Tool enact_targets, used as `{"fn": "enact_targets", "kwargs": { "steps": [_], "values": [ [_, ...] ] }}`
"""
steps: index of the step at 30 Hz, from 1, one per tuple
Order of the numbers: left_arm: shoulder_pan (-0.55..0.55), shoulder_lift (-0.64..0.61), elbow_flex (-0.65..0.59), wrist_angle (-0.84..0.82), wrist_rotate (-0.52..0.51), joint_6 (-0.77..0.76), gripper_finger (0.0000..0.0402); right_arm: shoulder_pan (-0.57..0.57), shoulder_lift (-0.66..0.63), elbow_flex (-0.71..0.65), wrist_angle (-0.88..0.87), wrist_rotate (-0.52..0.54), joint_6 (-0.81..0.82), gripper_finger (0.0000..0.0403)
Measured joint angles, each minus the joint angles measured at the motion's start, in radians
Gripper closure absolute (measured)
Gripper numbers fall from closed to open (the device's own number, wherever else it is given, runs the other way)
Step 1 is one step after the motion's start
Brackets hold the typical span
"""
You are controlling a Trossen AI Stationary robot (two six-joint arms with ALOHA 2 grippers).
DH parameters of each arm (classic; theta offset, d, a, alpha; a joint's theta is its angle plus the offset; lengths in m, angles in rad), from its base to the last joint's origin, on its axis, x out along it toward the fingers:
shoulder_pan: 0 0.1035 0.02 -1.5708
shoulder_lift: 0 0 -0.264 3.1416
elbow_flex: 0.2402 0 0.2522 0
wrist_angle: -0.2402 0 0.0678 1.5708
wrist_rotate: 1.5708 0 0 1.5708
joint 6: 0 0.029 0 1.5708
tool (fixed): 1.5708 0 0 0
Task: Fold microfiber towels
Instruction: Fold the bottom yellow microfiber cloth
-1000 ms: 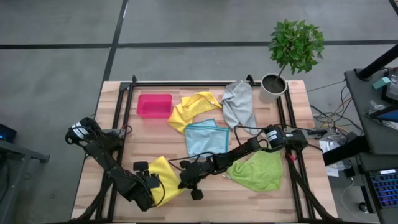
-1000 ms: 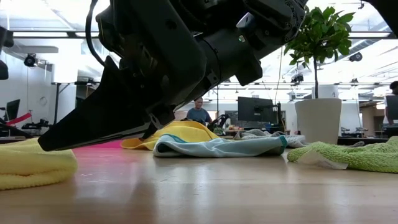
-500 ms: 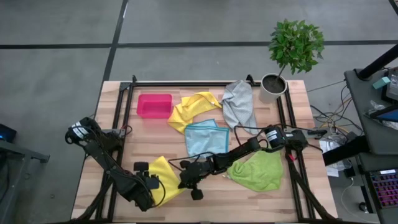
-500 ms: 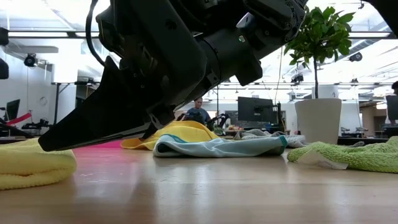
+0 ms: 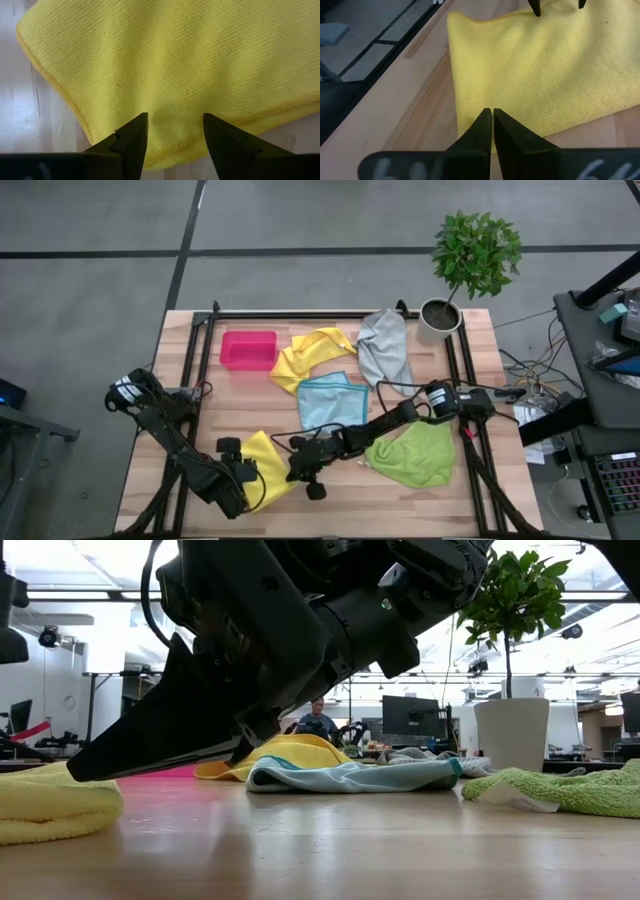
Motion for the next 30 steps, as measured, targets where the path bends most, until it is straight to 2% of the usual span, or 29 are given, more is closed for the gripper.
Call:
{"fn": "enact_targets", "kwargs": {
  "steps": [7, 10, 22, 30],
  "values": [
    [0.0, 0.0, 0.013, 0.001, 0.084, 0.008, 0.0226, 0.0, 0.0, 0.0, -0.001, 0.0, 0.005, 0.0394],
    [-0.002, 0.0, 0.014, 0.0, 0.087, 0.021, 0.0226, 0.0, 0.0, 0.0, -0.001, 0.0, 0.005, 0.0394],
    [-0.002, 0.002, -0.005, 0.0, 0.084, 0.053, 0.0226, 0.0, 0.0, 0.0, -0.002, 0.001, 0.005, 0.0394],
    [-0.002, 0.002, -0.007, 0.0, 0.022, 0.051, 0.0226, 0.0, 0.0, 0.0, -0.002, 0.001, 0.0, 0.0394]
  ]
}}
